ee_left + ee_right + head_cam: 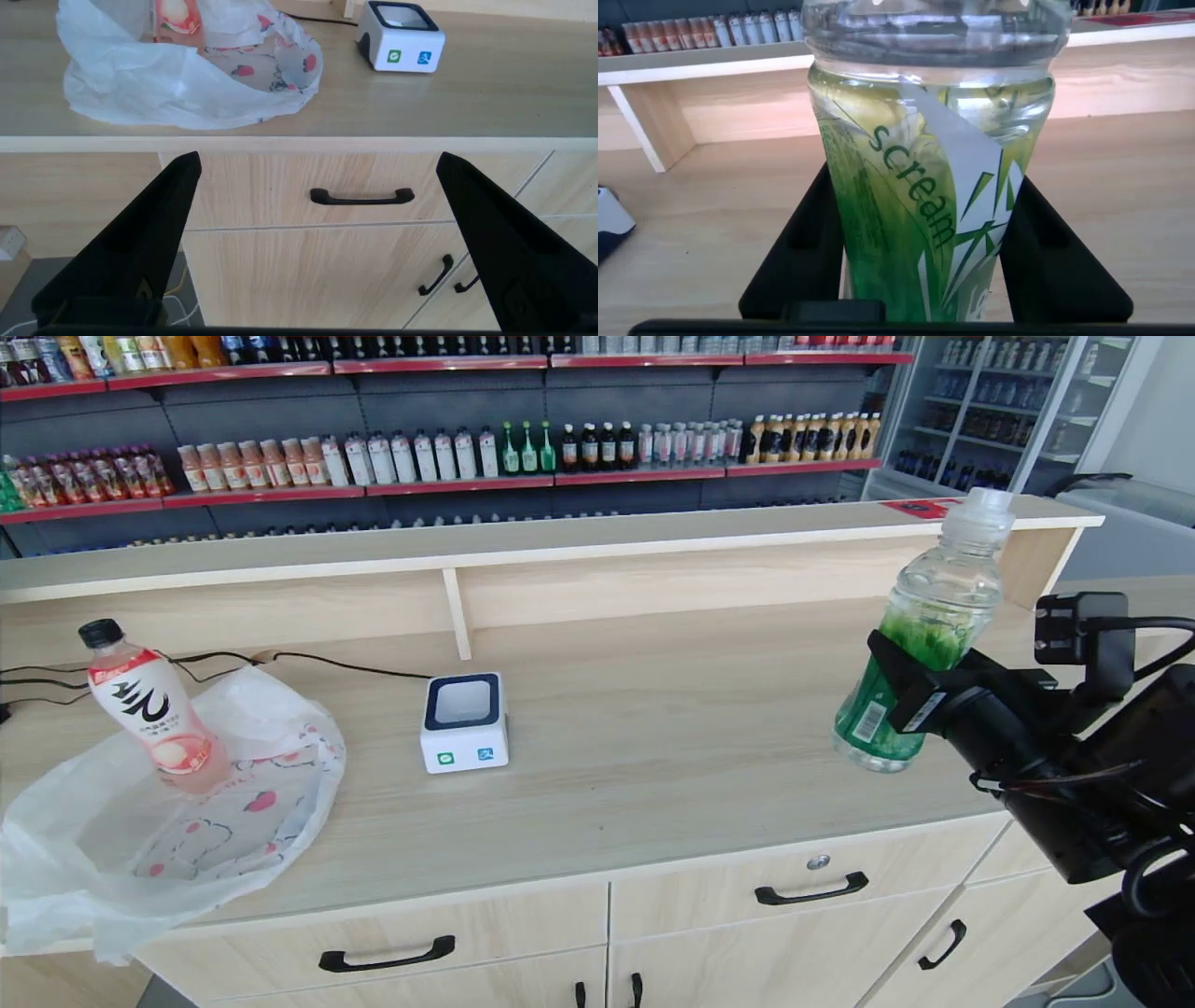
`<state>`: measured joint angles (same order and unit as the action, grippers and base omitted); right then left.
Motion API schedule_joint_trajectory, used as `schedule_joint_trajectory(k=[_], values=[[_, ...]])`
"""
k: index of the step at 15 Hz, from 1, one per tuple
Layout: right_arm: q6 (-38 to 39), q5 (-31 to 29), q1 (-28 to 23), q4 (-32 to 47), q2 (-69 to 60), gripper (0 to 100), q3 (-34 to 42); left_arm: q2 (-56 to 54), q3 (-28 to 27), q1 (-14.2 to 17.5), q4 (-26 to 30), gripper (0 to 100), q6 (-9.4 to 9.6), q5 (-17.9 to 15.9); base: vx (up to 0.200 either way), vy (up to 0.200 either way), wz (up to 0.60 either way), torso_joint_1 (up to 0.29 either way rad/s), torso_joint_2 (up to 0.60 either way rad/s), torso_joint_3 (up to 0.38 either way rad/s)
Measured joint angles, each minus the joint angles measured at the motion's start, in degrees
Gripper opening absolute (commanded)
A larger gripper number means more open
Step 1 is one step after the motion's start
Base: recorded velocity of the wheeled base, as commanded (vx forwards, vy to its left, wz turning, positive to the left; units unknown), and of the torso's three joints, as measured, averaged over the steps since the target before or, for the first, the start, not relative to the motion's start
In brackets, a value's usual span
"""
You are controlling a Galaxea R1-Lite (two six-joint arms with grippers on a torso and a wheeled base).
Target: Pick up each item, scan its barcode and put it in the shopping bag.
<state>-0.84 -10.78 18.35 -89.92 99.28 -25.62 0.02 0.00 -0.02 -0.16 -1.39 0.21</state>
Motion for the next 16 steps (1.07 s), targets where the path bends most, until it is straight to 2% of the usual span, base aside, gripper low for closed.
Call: schedule_joint_trajectory(k=[16], values=[[-0.02, -0.06, -0.10, -0.02, -2.82, 0, 0.96, 0.00, 0.00, 0.02, -0.09, 100, -0.24, 0.01, 0.000, 0.200, 0.00, 0.002, 0.00, 0.001]])
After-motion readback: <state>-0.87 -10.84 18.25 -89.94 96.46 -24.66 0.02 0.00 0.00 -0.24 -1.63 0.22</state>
